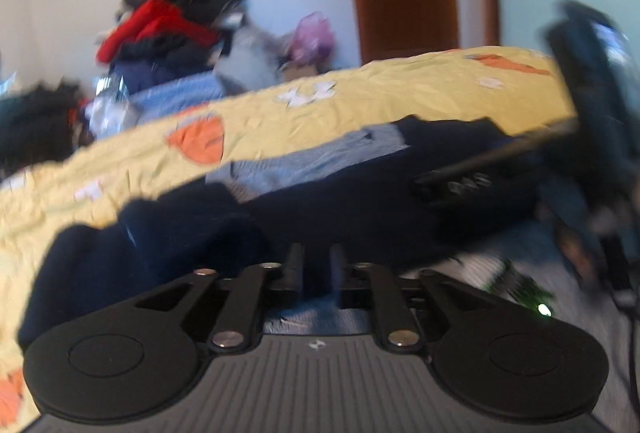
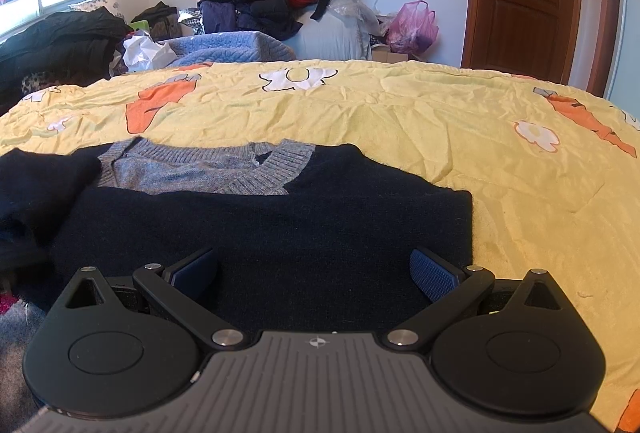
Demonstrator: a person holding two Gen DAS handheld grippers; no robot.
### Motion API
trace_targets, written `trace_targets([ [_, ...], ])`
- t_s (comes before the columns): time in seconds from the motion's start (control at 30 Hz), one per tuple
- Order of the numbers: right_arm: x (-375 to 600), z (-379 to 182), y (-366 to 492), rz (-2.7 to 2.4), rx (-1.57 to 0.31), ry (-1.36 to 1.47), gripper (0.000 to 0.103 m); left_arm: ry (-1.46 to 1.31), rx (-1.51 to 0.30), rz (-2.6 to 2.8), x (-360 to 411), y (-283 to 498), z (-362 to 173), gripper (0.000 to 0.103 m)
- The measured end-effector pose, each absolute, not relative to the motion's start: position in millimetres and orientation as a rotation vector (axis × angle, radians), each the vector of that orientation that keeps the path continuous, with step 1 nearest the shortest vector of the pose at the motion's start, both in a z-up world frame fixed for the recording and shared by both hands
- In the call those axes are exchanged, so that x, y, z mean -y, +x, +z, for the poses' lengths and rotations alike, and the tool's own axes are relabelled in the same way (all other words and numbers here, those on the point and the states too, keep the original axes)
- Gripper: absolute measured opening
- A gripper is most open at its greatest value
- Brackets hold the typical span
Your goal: Fold small clothes
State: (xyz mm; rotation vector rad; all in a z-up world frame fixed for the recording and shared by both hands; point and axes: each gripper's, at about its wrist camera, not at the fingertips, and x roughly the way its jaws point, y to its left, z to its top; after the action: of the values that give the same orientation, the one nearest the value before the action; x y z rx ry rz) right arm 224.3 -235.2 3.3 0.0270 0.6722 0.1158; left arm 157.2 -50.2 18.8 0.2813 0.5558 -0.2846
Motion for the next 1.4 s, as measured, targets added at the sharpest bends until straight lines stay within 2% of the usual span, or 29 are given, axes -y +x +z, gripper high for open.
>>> trace_targets([
  [0.03,235.9,3.3,224.1,0.117,-0.671,0.031,0.103,0.298,-0.516,-0.281,47.6,145.1,22.4,0.053],
  [0.07,236.4,3.4,223.9,0.119,-0.67,0.035,0.103,0.305,-0.47,-0.261,41.7,134.3,26.0,0.089],
  [0.1,237.1,3.5,223.7,0.12,-0.669,0.039,0.103,0.291,-0.419,-0.226,35.4,125.7,30.8,0.102],
  [0.17,237.4,3.4,223.4,0.121,-0.667,0.042,0.103,0.2,-0.366,-0.19,12.0,110.1,34.7,0.103],
  [0.33,228.0,3.1,224.0,0.101,-0.68,-0.021,0.103,-0.171,-0.552,-0.137,-56.5,123.6,19.7,0.103],
  [0.4,219.8,7.8,221.7,0.107,-0.664,-0.064,0.1,-0.319,-0.612,-0.157,-77.8,124.8,5.1,0.103],
  [0.43,212.5,14.1,217.2,0.128,-0.639,-0.087,0.091,-0.381,-0.637,-0.158,-86.3,124.7,-2.1,0.103],
  [0.47,203.3,22.5,210.0,0.171,-0.597,-0.109,0.088,-0.424,-0.609,-0.164,-94.1,121.4,-1.9,0.103],
  [0.57,158.5,48.0,181.9,0.371,-0.428,-0.253,0.09,-0.481,-0.59,-0.159,-101.6,120.1,-6.2,0.103],
  [0.63,121.3,54.3,169.6,0.49,-0.366,-0.42,0.088,-0.464,-0.59,-0.154,-99.0,119.0,-6.0,0.103],
  [0.7,89.3,52.0,165.3,0.56,-0.317,-0.56,0.084,-0.452,-0.592,-0.15,-97.6,118.7,-4.6,0.103],
  [0.73,76.5,49.3,166.9,0.579,-0.303,-0.611,0.078,-0.45,-0.588,-0.128,-98.3,117.8,-4.4,0.103],
  [0.77,66.1,47.5,170.8,0.586,-0.3,-0.642,0.066,-0.465,-0.582,-0.134,-100.9,116.2,-4.7,0.103],
  [0.83,48.8,43.5,182.3,0.592,-0.348,-0.683,0.061,-0.487,-0.576,-0.137,-103.0,117.3,-5.6,0.103],
  [0.97,43.2,49.9,195.3,0.636,-0.427,-0.647,0.06,-0.528,-0.565,-0.147,-108.8,118.4,-7.5,0.103],
  [1.1,59.5,60.3,188.4,0.694,-0.444,-0.583,0.061,-0.576,-0.554,-0.16,-114.3,116.6,-9.1,0.103],
  [1.4,59.0,46.5,178.7,0.719,-0.457,-0.639,0.062,-0.651,-0.539,-0.177,-124.5,118.2,-11.8,0.103],
])
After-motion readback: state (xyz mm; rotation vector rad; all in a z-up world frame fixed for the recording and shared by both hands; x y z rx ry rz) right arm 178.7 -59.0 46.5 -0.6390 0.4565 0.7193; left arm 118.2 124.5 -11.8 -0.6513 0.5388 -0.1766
